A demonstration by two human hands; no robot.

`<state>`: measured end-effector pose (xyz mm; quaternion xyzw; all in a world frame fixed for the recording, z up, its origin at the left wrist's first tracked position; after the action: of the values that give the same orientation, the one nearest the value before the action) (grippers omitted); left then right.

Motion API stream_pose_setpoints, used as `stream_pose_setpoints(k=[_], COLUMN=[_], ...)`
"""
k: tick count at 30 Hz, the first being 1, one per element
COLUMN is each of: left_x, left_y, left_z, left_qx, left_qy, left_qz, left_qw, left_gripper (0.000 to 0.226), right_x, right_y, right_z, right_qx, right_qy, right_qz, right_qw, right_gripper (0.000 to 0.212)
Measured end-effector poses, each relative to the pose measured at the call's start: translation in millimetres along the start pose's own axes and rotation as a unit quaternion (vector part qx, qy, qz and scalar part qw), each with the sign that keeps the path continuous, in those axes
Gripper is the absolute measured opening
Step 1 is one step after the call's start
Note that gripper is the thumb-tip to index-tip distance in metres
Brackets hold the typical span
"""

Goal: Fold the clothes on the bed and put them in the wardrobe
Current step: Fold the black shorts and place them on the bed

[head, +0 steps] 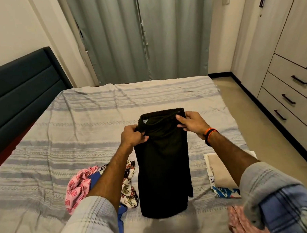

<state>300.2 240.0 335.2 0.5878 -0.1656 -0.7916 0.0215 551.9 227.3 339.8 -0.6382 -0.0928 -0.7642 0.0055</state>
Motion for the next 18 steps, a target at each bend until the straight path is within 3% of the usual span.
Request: stream_pose_setpoints(k=[5, 10, 18], left_x=[-26, -8, 117], left_y=[-8, 3, 46], left_z=[-1, -14, -57], left_qx=[-0.033, -0.022, 0.094], left_qy=[-0.047, -0.13, -0.212], left_qz=[-0.083, -0.094, 0.009], left_qw=[0.995, 0.987, 0.973], left_gripper=[0.025, 0.021, 0.024], right_x=[17, 5, -118], right_y=[-6, 14, 84], right_z=[19, 22, -9], right_qx=[-0.019, 0.0, 0.063], right_qy=[0.002, 0.004, 0.077], right_qz=[0.087, 0.103, -0.029], right_qw=[0.996, 0.995, 0.995], right_gripper=[0.03, 0.03, 0.028])
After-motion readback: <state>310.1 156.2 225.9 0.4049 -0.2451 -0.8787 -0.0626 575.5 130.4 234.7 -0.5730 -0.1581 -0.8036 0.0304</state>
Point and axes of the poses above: each hand's wrist, its own y-axis away from the middle knuckle, its own z-axis out of the back of the hand, x = y × z, the point moved 5 cm from there along -y, towards the middle knuckle, and after that the axes turned 12 degrees about x, right-handed, at the moved point
